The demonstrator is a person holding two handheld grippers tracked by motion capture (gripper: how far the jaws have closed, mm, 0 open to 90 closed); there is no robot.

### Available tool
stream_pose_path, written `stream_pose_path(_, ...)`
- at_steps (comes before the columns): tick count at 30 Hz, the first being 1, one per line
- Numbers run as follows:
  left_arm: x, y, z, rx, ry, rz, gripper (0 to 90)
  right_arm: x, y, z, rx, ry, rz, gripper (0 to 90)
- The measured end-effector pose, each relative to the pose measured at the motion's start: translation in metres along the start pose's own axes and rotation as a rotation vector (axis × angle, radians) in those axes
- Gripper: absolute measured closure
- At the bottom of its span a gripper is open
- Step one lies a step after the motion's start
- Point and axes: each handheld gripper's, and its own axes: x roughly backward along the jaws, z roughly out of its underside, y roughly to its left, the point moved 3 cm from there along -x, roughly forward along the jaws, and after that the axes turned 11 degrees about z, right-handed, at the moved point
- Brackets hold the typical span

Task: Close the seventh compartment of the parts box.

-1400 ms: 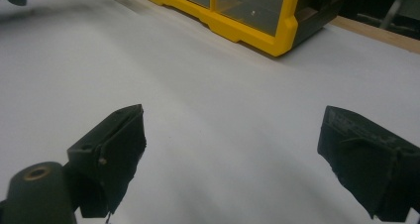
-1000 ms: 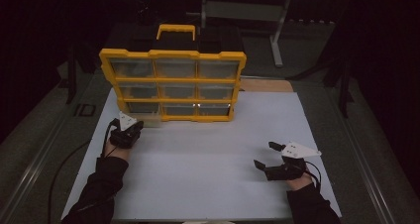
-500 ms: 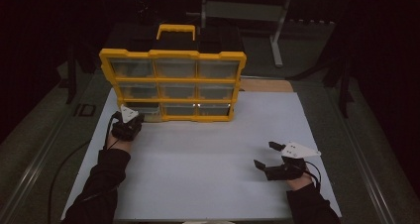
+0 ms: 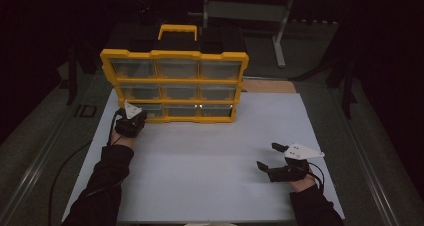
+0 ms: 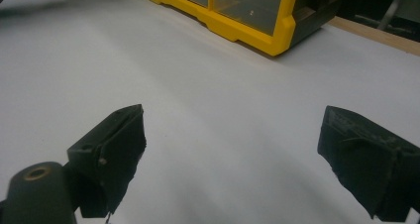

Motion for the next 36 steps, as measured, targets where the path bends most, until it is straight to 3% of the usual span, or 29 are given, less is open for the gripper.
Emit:
stream_pose_path(12,-0.005,0.004,-0.007,-0.004,0.003,-0.009,89.7,0.0,-0.001,0.001,-0.003,0.003,-0.001,11.2)
stream_pose_path(25,0.004,0.003,0.001,0.034,-0.004,0.003,89.2,0.001,-0.002,0.0,-0.002,-0.002,0.001,11.2)
stream_pose_path(32,0.014,0.0,0.007,0.044,-0.007,-0.021,79.4,0.002,-0.002,-0.001,-0.004,-0.006,0.001,11.2)
stream_pose_path(36,0.019,0.0,0.012,0.052,0.004,-0.001,70.4,0.002,-0.002,-0.001,-0.003,-0.006,0.002,11.2)
